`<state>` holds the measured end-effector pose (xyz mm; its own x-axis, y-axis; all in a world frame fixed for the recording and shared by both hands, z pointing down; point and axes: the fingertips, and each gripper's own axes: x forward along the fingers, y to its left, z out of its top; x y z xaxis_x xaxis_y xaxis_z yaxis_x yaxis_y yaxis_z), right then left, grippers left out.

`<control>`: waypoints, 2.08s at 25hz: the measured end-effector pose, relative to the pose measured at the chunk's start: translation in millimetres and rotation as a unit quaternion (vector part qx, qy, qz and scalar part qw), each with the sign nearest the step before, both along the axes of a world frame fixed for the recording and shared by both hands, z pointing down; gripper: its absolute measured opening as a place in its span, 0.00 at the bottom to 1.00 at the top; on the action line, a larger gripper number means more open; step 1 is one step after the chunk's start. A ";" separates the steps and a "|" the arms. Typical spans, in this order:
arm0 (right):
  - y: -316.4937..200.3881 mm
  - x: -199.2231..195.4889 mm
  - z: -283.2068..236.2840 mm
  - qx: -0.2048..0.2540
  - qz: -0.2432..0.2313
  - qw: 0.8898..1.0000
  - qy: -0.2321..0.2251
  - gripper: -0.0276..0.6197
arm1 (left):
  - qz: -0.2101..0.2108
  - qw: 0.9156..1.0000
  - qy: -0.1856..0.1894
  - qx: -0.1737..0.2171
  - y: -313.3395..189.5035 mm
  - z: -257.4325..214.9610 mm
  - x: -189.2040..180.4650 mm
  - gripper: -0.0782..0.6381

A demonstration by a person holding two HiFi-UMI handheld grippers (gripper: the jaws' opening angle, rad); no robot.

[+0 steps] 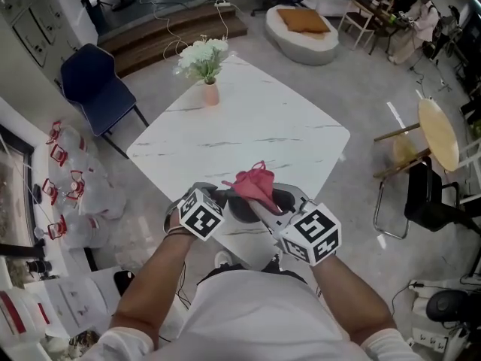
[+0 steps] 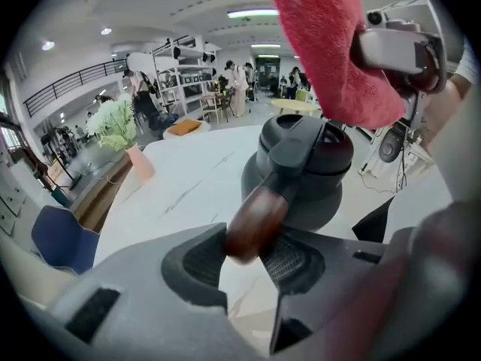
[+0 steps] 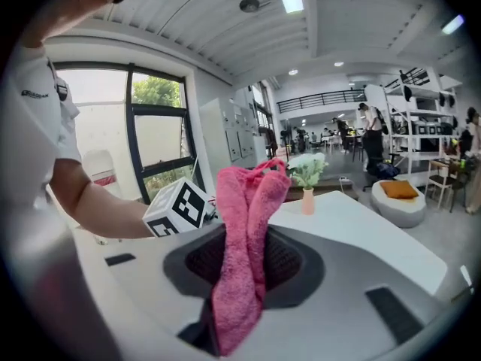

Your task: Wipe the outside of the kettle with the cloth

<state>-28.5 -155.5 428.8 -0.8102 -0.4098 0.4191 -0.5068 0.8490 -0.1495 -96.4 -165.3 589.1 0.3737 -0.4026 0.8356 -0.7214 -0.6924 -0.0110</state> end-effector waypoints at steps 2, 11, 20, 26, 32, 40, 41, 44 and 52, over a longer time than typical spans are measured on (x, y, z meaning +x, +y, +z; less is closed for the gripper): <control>1.8 -22.8 7.8 -0.017 -0.021 0.999 0.017 0.22 | 0.008 1.000 0.008 -0.007 7.9 -1.0 0.5 0.30; -4.8 -42.1 44.2 -0.005 -0.037 0.993 0.108 0.21 | 0.066 0.995 0.079 -0.008 42.3 -14.3 11.8 0.30; -18.2 -18.1 50.6 0.032 -0.006 0.987 0.159 0.21 | 0.071 0.989 0.119 0.045 46.3 -11.4 8.8 0.30; -24.9 5.1 49.8 0.012 0.034 0.992 0.119 0.21 | 0.091 0.983 0.143 0.074 44.3 -17.7 17.7 0.31; -31.8 24.5 47.9 0.006 0.063 0.993 0.100 0.21 | 0.126 0.977 0.161 0.068 43.8 -31.7 34.5 0.29; -52.5 84.3 53.3 0.002 0.133 0.984 0.122 0.21 | 0.072 0.978 0.189 0.058 36.6 -35.3 34.3 0.27; -53.7 93.7 53.3 -0.002 0.144 0.983 0.117 0.21 | 0.058 0.977 0.198 0.055 34.2 -35.5 32.4 0.27; -54.0 112.7 48.6 -0.013 0.166 0.983 0.079 0.21 | 0.032 0.975 0.215 0.047 31.1 -34.2 29.4 0.27; -27.6 90.9 18.5 -0.029 0.146 0.986 -0.077 0.21 | -0.034 0.964 0.265 0.014 23.3 -33.8 26.8 0.27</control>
